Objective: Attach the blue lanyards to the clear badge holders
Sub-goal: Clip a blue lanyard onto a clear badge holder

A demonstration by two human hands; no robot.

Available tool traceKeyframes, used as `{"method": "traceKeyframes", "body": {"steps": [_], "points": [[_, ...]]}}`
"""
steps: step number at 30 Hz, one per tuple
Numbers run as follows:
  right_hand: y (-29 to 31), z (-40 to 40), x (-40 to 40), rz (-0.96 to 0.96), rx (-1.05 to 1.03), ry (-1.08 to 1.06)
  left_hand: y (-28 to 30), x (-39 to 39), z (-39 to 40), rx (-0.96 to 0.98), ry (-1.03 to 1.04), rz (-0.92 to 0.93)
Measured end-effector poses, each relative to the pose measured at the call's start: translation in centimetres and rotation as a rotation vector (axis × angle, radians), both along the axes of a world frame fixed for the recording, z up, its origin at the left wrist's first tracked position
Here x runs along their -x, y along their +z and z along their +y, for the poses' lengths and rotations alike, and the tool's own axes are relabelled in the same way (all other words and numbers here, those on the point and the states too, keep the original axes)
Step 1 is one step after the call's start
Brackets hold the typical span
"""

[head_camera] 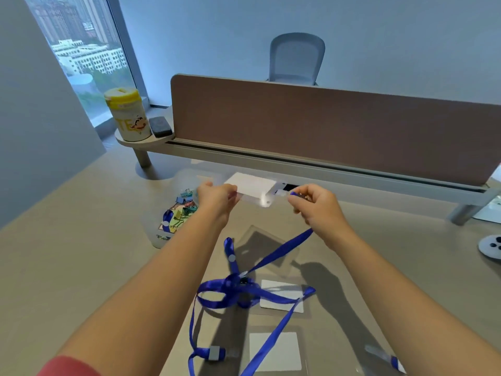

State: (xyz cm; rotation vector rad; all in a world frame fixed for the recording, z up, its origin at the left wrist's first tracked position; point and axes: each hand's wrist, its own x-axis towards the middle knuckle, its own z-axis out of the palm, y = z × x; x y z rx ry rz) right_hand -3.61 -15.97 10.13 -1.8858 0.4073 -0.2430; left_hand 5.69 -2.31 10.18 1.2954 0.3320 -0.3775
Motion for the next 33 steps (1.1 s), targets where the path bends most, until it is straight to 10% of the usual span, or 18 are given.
{"method": "traceKeyframes", "body": {"steps": [9,19,33], "points": [[2.1,0.4,-1.5,0.095,0.942,0.117,0.2,-0.6,1.1,-0.029,-0.045,0.031],[1.2,1.4,-2.7,0.209,0.138,0.086,-0.4,1.1,1.0,-0.337,-0.435,-0.293],[1.0,1.9,-2.8,0.191,0.135,0.161,0.0,1.3,0.4,-1.118,-0.585,-1.082]]}}
